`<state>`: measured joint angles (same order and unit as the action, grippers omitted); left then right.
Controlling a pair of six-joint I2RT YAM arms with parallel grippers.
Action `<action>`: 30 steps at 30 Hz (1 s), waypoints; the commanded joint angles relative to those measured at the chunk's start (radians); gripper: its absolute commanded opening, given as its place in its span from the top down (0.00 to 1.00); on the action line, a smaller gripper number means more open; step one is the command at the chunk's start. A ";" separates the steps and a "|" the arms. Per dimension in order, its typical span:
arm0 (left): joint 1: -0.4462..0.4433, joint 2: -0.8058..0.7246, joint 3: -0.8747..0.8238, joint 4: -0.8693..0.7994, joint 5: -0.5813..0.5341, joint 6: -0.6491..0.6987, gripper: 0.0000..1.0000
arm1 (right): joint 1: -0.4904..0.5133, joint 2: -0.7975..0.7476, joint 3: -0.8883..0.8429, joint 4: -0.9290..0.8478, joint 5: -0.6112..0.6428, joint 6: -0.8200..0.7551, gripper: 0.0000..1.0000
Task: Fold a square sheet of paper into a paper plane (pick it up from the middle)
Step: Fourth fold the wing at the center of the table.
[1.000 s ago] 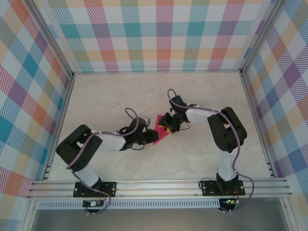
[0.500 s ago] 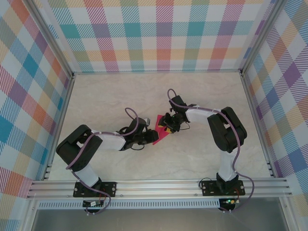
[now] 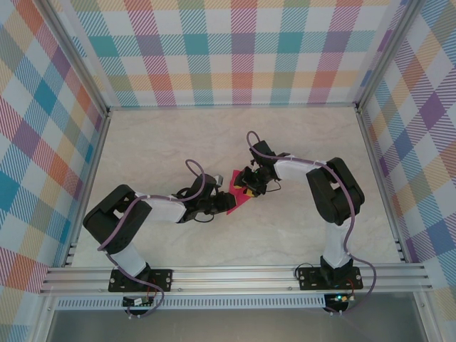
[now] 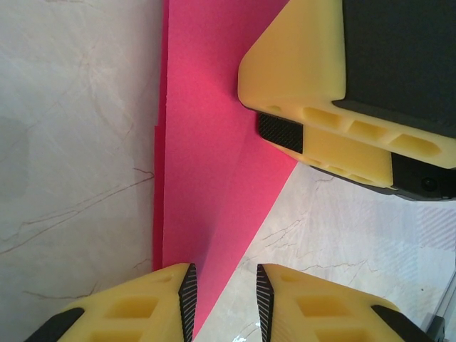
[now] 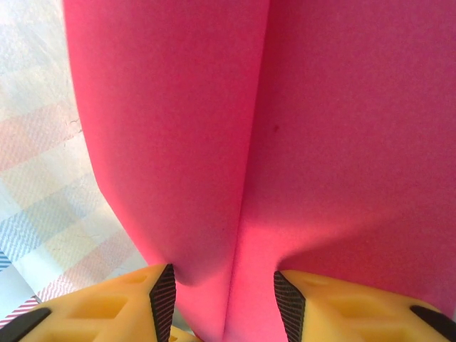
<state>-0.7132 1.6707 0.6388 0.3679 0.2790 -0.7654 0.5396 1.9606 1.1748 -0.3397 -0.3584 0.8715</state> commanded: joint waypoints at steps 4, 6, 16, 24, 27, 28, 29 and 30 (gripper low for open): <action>-0.007 -0.016 0.014 -0.032 0.002 0.018 0.69 | -0.006 0.144 -0.069 -0.148 0.217 -0.035 0.53; -0.008 -0.012 0.015 -0.036 0.003 0.017 0.69 | -0.006 0.147 -0.067 -0.154 0.224 -0.034 0.54; 0.011 -0.094 0.003 0.000 0.013 -0.044 0.71 | 0.000 0.165 -0.048 -0.193 0.271 -0.040 0.55; 0.026 -0.261 0.006 -0.149 -0.121 -0.036 0.71 | 0.002 0.174 -0.044 -0.206 0.293 -0.043 0.56; 0.027 -0.246 -0.001 -0.132 -0.121 -0.047 0.71 | 0.002 0.179 -0.042 -0.212 0.299 -0.045 0.56; 0.028 -0.235 0.001 -0.123 -0.113 -0.052 0.71 | 0.002 0.180 -0.040 -0.215 0.302 -0.044 0.56; 0.027 -0.222 0.002 -0.113 -0.104 -0.054 0.71 | 0.002 0.181 -0.040 -0.219 0.307 -0.043 0.56; 0.027 -0.208 0.005 -0.099 -0.090 -0.057 0.71 | 0.003 0.183 -0.038 -0.222 0.312 -0.043 0.56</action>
<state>-0.6949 1.4349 0.6388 0.2737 0.1890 -0.8043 0.5522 1.9850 1.2198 -0.4156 -0.3149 0.8520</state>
